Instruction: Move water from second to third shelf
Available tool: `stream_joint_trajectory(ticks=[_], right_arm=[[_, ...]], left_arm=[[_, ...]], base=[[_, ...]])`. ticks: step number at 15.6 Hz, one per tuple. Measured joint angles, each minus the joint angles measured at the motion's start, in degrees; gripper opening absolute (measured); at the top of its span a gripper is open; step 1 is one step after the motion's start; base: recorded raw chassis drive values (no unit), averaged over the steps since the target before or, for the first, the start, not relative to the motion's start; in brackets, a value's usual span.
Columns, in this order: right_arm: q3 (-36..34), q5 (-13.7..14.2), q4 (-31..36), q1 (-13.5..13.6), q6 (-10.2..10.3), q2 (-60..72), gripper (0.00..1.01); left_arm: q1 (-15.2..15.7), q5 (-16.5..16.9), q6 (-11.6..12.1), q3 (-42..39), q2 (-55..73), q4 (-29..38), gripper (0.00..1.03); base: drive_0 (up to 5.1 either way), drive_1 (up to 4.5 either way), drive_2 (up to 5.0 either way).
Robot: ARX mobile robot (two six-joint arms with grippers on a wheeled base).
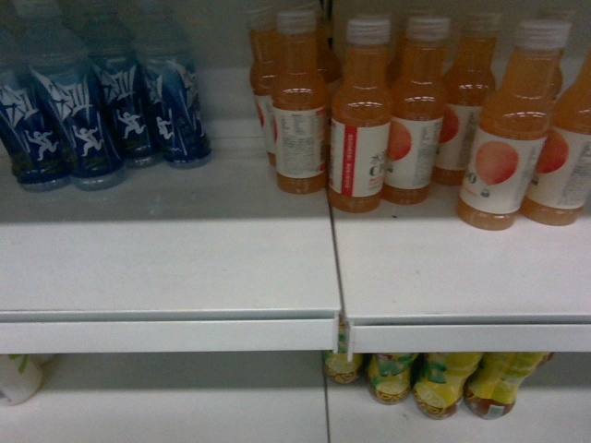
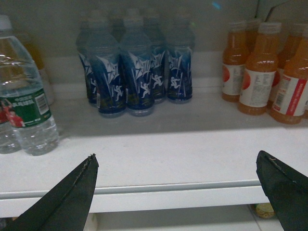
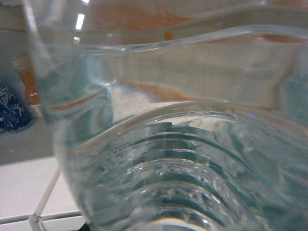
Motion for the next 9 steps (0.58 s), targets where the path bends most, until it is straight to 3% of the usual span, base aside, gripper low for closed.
stream_joint_trajectory(ticks=[9], right_arm=[[0.0, 0.0, 0.0, 0.0, 0.0, 0.0, 0.40]], left_arm=[[0.0, 0.0, 0.0, 0.0, 0.0, 0.0, 0.98]], base=[[-5.0, 2.40, 2.4]])
